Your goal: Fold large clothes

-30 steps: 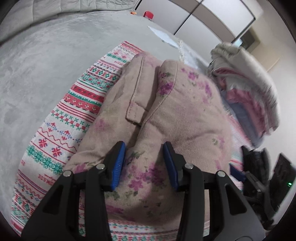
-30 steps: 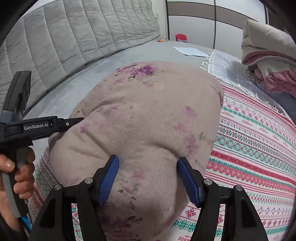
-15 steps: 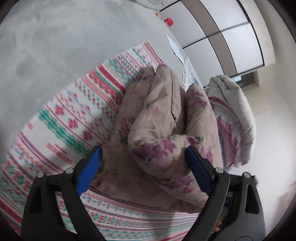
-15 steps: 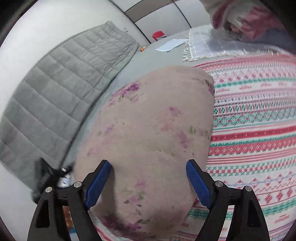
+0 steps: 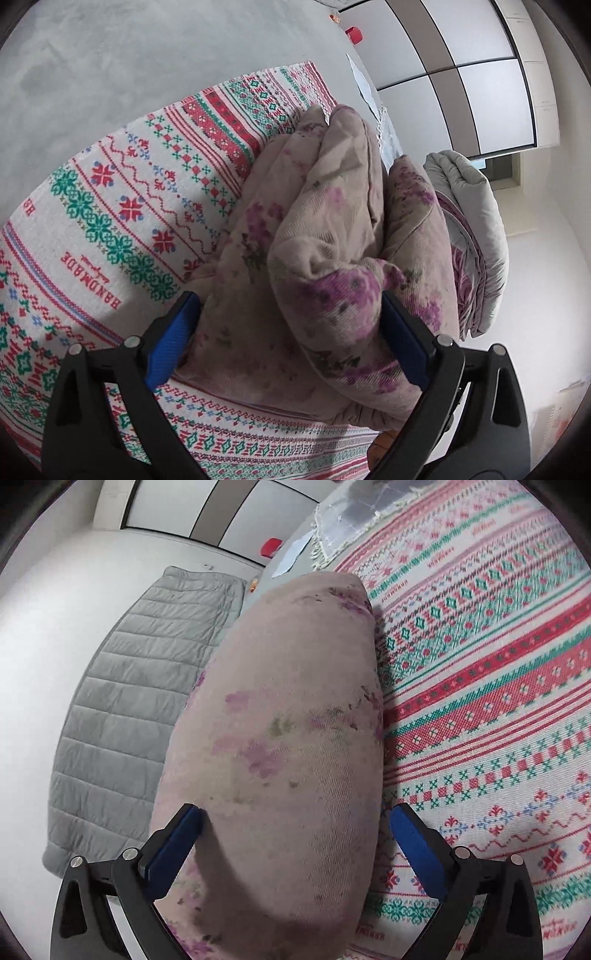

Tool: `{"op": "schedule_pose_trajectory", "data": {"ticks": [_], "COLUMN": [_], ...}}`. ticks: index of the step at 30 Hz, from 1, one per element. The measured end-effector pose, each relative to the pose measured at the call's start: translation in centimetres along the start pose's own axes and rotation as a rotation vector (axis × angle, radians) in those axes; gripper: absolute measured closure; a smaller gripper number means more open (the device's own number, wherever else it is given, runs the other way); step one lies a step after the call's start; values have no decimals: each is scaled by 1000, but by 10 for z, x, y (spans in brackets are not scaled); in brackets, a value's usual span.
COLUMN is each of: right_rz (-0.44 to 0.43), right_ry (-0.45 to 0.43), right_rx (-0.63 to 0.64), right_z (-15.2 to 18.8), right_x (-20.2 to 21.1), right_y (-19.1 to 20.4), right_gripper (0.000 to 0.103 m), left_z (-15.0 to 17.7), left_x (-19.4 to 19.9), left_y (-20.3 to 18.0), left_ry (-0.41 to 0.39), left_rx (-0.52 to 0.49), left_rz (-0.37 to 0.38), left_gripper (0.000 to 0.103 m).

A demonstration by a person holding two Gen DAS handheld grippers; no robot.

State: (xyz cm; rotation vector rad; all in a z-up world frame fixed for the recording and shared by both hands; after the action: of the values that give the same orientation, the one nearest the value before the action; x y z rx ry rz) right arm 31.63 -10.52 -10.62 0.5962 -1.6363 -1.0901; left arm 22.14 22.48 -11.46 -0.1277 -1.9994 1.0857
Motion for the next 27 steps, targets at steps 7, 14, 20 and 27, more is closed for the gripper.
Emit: {"op": "schedule_pose_trajectory", "data": {"ticks": [7,14,20,27], "right_rz": [-119,-117,-74,-77], "right_ry": [62,48,47,24], "right_rx": [-121,-67,70,136], "right_z": [-15,-17,-6,3], "right_x": [-19,-38,-37,-38], "right_y": [-18,-9,13,33], "right_gripper": [0,0,2,7], "left_z": [-1,-1,-4,-9], "left_x": [-7,-5,-1,10], "left_y": [1,-6,-11,-21], "left_ry": [-12,-69,-98,-162], "left_rx": [-14,-35,-54,-65], "left_rz": [-11,-71,-58,-69], "left_gripper": [9,46,67,72]}}
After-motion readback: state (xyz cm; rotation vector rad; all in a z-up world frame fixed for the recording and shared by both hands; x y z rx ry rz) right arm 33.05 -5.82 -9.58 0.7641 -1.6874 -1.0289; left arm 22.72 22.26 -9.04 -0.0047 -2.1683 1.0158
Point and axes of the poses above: each gripper's, at about its wrist camera, not at the fingertips, and x roughly against the way its jaws point, y to its left, z to its underside, the point moved 4 cm from there along -x, roughly the way its jaws point, and after that the axes turned 9 degrees about -x, right-handed, at the moved point
